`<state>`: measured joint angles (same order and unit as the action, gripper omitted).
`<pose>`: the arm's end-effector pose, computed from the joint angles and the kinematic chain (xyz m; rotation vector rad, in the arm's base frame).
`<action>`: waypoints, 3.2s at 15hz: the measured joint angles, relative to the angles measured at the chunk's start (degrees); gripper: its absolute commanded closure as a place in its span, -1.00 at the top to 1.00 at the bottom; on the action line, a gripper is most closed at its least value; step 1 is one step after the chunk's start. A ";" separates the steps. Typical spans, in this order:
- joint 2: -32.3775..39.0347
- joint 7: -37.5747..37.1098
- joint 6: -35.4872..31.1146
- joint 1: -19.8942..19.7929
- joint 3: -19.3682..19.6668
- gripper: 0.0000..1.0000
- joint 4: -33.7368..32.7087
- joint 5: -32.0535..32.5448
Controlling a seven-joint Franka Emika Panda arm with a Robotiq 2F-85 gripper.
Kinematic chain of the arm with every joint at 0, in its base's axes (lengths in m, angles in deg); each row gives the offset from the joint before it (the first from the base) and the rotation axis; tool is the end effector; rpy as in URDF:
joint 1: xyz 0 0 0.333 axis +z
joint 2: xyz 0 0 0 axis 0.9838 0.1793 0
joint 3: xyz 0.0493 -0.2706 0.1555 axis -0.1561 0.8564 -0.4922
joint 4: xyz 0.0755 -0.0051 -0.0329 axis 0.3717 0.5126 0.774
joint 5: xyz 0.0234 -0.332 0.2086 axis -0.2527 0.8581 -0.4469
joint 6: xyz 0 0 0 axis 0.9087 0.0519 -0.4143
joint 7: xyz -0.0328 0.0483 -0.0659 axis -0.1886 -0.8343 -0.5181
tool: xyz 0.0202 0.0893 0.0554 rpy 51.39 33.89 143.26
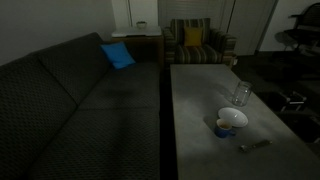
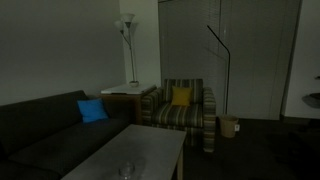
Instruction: Put the blue mug in the white bowl
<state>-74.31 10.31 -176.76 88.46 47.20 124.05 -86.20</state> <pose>0.4249 0.1949 0.4462 3.0149 0.3783 -0.0695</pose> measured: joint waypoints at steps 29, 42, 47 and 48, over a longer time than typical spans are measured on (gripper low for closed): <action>16.08 -16.24 -2.13 1.18 -0.88 1.00 -5.25 17.61; 26.56 -11.64 -8.27 2.12 4.49 1.00 -5.89 17.44; 29.74 -9.41 -9.45 2.56 6.06 1.00 -6.90 16.90; 29.40 -9.47 -9.44 2.76 6.06 1.00 -6.90 16.90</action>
<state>-44.91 0.84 -186.20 91.22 53.26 117.15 -69.31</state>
